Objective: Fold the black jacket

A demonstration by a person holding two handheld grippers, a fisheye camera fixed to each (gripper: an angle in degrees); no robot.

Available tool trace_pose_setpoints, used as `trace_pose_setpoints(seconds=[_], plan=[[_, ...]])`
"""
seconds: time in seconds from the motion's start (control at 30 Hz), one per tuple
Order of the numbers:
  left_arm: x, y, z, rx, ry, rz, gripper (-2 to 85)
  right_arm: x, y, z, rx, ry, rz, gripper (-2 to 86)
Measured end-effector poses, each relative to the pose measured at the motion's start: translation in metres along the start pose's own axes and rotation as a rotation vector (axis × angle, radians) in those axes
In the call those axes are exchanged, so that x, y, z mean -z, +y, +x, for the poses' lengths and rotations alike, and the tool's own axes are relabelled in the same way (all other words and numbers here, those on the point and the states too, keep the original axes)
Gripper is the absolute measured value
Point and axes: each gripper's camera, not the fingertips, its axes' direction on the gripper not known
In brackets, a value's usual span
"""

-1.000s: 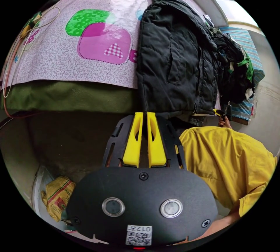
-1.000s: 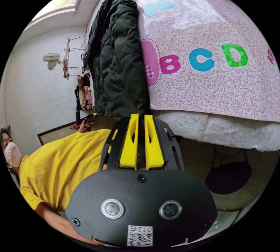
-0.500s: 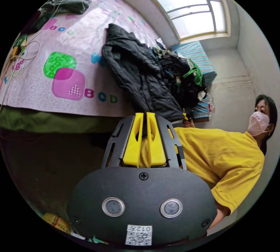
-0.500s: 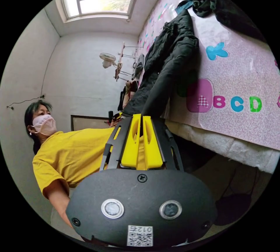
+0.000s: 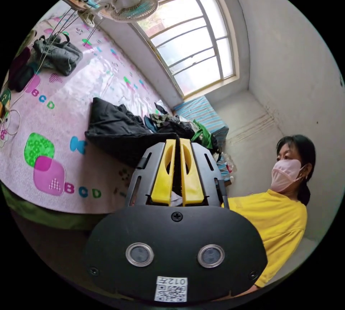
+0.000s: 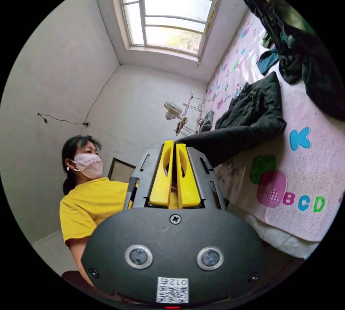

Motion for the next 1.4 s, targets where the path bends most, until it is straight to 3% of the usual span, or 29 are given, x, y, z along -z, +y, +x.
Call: trace_pose_setpoints(seconds=[0.3, 0.53, 0.7, 0.87, 1.1, 1.2, 1.4], plan=[[-0.088, -0.179, -0.039, 0.028, -0.091, 0.005, 1.0, -0.043, -0.174, 0.009, 0.026, 0.092, 0.063, 0.2], [-0.181, -0.300, -0.119, 0.132, -0.191, -0.005, 0.9, -0.105, -0.324, 0.099, -0.111, 0.242, 0.066, 0.3], [-0.287, -0.360, -0.214, 0.243, -0.311, -0.171, 1.4, -0.164, -0.389, 0.198, -0.275, 0.458, -0.018, 0.6], [-0.329, -0.372, -0.276, 0.400, -0.299, -0.133, 2.9, -0.193, -0.406, 0.264, -0.451, 0.496, 0.014, 1.9], [-0.300, -0.392, -0.247, 0.220, -0.300, 0.026, 6.4, -0.196, -0.414, 0.230, -0.316, 0.473, 0.110, 8.0], [-0.298, -0.378, -0.213, 0.084, -0.402, -0.095, 8.7, -0.209, -0.400, 0.191, -0.162, 0.555, 0.072, 9.0], [-0.312, -0.288, -0.188, -0.025, -0.548, -0.391, 12.0, -0.284, -0.318, 0.164, 0.007, 0.847, -0.314, 10.5]])
